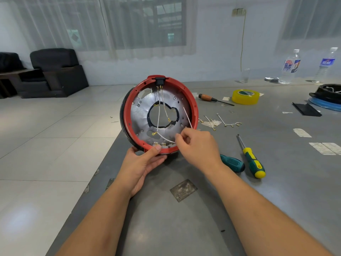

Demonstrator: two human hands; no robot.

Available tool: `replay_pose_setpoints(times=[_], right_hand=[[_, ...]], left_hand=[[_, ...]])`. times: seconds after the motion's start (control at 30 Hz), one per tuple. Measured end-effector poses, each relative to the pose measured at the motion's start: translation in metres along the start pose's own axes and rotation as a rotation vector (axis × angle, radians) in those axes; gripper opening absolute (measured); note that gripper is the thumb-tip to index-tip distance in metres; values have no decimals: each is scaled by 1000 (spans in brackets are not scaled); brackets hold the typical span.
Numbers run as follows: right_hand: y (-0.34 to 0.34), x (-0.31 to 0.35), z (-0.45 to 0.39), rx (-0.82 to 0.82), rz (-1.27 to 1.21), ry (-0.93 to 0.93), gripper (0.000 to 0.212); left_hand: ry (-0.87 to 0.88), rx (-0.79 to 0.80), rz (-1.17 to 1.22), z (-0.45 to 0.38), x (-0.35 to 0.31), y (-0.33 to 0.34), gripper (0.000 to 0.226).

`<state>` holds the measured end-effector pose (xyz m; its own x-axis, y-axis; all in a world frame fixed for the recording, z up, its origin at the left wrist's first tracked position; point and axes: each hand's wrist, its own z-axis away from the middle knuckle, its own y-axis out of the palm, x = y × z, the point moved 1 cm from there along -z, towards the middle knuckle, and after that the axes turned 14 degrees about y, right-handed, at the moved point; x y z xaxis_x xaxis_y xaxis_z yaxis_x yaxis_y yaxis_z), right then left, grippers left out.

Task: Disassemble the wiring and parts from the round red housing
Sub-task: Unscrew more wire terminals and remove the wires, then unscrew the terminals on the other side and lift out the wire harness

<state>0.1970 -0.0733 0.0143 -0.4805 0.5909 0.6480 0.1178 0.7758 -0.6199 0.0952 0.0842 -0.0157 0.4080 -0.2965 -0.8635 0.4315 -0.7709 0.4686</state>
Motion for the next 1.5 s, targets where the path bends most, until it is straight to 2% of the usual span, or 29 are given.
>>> replay_pose_setpoints(times=[0.13, 0.23, 0.33, 0.43, 0.5, 0.57, 0.67, 0.73, 0.9, 1.07, 1.13, 1.2, 1.33, 1.4, 1.43, 1.5], right_hand=[[-2, -1, -3, 84, -77, 16, 23], [-3, 2, -2, 38, -220, 58, 15], [-1, 3, 5, -2, -269, 116, 27], [0, -3, 15, 33, -215, 181, 58], [1, -6, 20, 155, -181, 250, 69], [6, -6, 23, 329, -257, 339, 63], [21, 3, 27, 546, -630, 483, 53], [27, 9, 29, 597, -865, 552, 47], [25, 9, 25, 458, -1038, 639, 63], [4, 5, 9, 407, -1259, 657, 45], [-9, -1, 1, 352, -1273, 626, 49], [-21, -9, -7, 302, -1243, 603, 51], [-35, -28, -19, 261, -1056, 610, 39], [-38, -35, -23, 272, -947, 594, 31], [-38, -37, -24, 271, -886, 580, 30], [-38, -37, -25, 246, -778, 568, 43]], left_hand=[[-6, -10, 5, 2, -2, 1, 84], [7, -40, 19, 3, -4, 3, 87], [22, -75, 56, 2, -4, 3, 84], [37, -104, 90, 1, -4, 3, 79], [44, -107, 87, 2, -5, 3, 71], [39, -101, 57, 2, -5, 4, 58], [7, -54, 30, 4, -3, 11, 46], [-20, -9, 52, 7, 0, 20, 44], [-27, 68, 32, 12, 4, 28, 55], [-40, 116, 20, 16, -2, 27, 68], [-9, 62, 37, 13, -5, 22, 73], [31, 12, 13, 10, -8, 18, 79], [112, -104, -2, 3, -17, 6, 77], [142, -140, -25, 1, -23, 0, 87], [151, -147, -50, 1, -24, -3, 86], [143, -159, -127, 0, -26, -7, 67]])
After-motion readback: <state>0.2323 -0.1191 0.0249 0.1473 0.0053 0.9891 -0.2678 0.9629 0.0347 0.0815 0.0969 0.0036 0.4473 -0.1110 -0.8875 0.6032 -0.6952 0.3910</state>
